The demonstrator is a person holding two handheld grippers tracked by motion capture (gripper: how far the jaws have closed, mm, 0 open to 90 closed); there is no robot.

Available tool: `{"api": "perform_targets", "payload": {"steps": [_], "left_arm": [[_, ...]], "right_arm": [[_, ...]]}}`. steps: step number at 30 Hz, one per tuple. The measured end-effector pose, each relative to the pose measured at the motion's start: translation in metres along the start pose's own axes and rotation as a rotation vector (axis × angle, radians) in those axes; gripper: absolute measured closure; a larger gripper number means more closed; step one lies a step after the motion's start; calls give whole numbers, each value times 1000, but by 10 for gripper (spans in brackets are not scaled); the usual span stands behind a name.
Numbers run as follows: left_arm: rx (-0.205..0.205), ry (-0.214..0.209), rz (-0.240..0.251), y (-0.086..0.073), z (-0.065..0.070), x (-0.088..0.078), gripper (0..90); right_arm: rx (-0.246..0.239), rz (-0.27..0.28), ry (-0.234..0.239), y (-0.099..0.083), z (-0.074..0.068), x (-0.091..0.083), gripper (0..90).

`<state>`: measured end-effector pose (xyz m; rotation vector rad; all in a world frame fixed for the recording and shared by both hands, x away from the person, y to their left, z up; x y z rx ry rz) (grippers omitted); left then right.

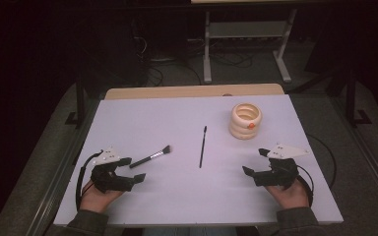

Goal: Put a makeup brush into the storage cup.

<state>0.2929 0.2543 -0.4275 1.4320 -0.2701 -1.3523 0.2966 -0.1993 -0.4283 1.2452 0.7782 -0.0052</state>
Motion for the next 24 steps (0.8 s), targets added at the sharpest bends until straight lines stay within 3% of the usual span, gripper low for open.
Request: {"api": "perform_targets", "payload": {"steps": [24], "left_arm": [[17,-6,-22,0,3,2,171]], "right_arm": [[-8,-12,15,1,-1,5,141]]}}
Point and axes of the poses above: each handheld gripper's, and its own axes: x roughly forward along the jaws, y roughly out of its top, z roughly to its right, the point moved 3 cm from there along x, roughly forward along the jaws, and after that the axes turned 13 degrees about -y, right-handed, at the moved point
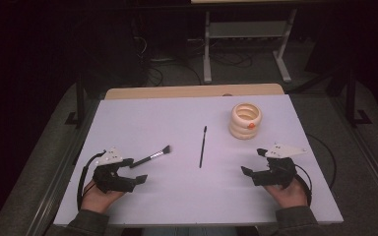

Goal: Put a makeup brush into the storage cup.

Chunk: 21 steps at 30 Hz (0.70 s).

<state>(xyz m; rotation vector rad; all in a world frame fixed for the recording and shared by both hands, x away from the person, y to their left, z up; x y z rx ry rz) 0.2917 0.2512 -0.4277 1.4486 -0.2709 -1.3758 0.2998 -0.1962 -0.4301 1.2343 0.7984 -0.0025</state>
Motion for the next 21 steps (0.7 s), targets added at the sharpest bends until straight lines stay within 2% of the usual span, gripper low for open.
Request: {"api": "perform_targets", "payload": {"steps": [2,7,13,16,21], "left_arm": [[-10,4,3,-1,0,-1,171],[-4,12,3,0,2,-5,171],[26,21,-19,5,3,-8,175],[29,27,-26,8,3,-10,178],[38,26,-68,13,2,-16,194]], "right_arm": [[-2,-2,4,1,-1,1,140],[-5,1,7,2,-3,1,140],[5,14,8,2,0,-1,140],[8,10,9,2,0,-1,140],[5,9,12,3,-1,-2,140]]}}
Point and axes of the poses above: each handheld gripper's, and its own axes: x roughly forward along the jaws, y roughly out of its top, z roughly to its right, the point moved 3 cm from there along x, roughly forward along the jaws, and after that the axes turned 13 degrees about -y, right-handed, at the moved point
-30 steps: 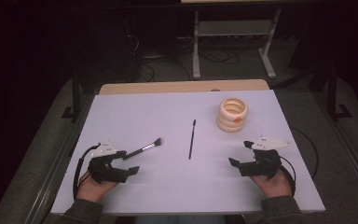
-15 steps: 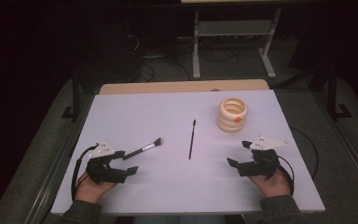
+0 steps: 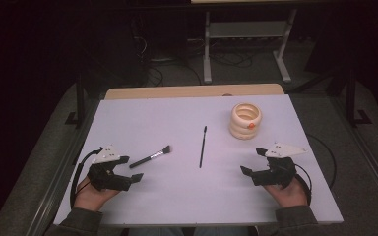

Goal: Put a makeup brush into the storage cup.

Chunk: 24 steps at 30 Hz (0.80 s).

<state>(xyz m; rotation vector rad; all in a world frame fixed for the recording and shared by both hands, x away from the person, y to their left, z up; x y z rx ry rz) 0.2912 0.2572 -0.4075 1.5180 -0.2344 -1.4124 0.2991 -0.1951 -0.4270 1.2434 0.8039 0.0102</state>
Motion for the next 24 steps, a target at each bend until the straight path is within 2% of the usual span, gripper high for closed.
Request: {"api": "perform_targets", "payload": {"steps": [2,6,7,10,13,15,21,24], "left_arm": [[-4,-21,3,4,-1,-2,205],[-1,-15,-21,13,-8,-5,212],[13,-12,-43,16,-10,-6,216],[14,-14,-63,24,-16,-6,222],[33,-6,-101,29,-20,-4,230],[33,-10,-124,33,-24,0,241],[79,-11,-218,40,-32,13,279],[81,-9,-242,45,-37,22,297]], "right_arm": [[-9,8,0,1,0,1,142],[-12,6,-3,2,-2,0,142],[-14,8,-3,2,-3,0,142],[-14,10,-4,2,-2,0,142],[-8,0,-3,1,-2,0,142],[-11,1,-2,1,-2,0,142],[-13,8,2,2,-1,0,144],[-7,0,2,1,-1,0,144]]}}
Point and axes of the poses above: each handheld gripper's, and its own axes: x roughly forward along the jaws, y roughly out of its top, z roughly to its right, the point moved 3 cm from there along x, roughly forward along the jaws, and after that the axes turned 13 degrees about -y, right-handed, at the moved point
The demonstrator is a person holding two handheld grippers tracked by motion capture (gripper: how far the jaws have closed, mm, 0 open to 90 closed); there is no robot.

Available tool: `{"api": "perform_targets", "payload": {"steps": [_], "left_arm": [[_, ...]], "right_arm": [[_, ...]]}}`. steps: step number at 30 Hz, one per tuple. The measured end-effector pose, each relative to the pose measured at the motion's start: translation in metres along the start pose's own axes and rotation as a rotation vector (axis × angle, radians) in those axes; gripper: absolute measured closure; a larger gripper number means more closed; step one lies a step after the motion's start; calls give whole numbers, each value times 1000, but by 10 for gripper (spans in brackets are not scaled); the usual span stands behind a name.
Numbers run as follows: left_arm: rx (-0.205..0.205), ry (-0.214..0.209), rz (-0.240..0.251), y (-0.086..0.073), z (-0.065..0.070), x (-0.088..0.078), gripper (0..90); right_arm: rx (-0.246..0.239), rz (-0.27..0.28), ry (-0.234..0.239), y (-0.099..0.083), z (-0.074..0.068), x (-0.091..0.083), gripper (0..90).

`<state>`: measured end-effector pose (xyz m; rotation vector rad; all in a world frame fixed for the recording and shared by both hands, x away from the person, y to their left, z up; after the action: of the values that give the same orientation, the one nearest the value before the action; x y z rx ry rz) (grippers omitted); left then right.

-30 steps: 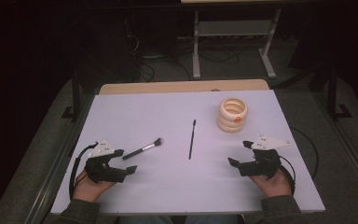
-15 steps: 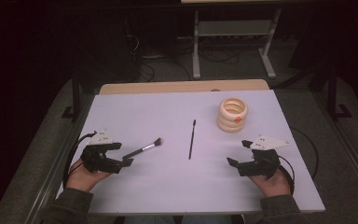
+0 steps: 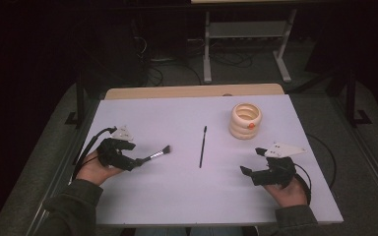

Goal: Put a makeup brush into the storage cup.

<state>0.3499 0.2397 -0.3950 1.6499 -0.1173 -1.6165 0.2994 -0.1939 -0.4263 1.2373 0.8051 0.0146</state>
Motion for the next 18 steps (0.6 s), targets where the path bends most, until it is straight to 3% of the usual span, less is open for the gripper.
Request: {"api": "perform_targets", "payload": {"steps": [6,11,18], "left_arm": [[30,-8,-69,13,-9,13,344],[52,-22,-159,17,-15,26,407],[27,-55,-215,15,-24,46,478]], "right_arm": [[-5,6,1,0,1,-1,145],[-6,12,2,0,2,0,145],[-4,6,6,0,0,0,145]]}}
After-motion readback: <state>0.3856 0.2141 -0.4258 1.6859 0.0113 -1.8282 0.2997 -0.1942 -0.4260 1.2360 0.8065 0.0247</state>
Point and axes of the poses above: each handheld gripper's, and its own axes: x roughly forward along the jaws, y roughly out of its top, z roughly to its right, the point moved 3 cm from there along x, roughly forward along the jaws, and after that the axes turned 13 degrees about -y, right-handed, at the moved point
